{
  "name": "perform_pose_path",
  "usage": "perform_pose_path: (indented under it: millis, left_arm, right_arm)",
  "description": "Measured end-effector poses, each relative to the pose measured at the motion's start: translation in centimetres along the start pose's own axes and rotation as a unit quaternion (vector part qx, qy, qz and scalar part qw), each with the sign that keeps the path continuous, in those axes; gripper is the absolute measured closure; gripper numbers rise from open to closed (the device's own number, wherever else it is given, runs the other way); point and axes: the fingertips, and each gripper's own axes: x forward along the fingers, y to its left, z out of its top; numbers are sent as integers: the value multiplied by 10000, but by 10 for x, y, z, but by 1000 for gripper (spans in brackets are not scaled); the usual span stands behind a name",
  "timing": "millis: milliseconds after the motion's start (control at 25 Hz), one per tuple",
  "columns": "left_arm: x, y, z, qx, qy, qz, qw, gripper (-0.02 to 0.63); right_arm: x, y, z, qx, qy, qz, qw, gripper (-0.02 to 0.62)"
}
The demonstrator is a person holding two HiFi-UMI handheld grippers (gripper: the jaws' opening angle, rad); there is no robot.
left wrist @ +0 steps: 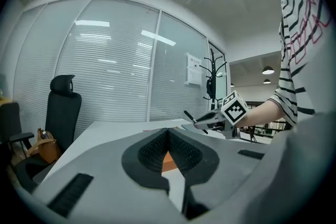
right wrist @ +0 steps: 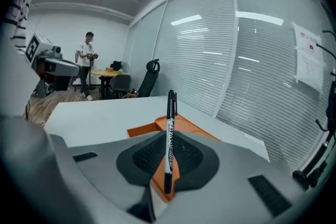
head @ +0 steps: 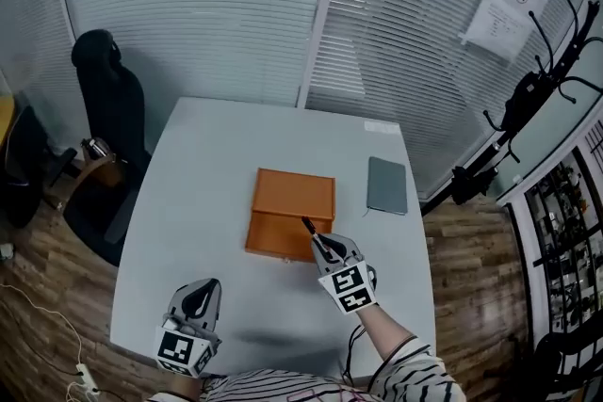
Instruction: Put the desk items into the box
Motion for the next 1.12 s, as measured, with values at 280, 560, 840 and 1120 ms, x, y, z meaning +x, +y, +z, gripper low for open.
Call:
perform_pose_path:
  millis: [280, 560, 840, 1120]
  left_arm:
    - [-8, 10, -15, -33, 179, 201, 9996, 584]
    - [-6, 15, -24, -100, 227, 196, 9995, 584]
    - [4, 12, -33, -197, 285, 136, 9993, 584]
    - [19, 9, -37, -251, 339, 0, 9991, 584]
  right_arm:
    - [49, 1, -14, -548, 479, 228, 9971, 538]
    - [82, 7, -48, -1188, 1179, 564, 9843, 538]
    - [103, 9, -77, -1844, 1732, 854, 9637, 538]
    - [120, 6, -94, -1982, 2110, 1075, 9511, 538]
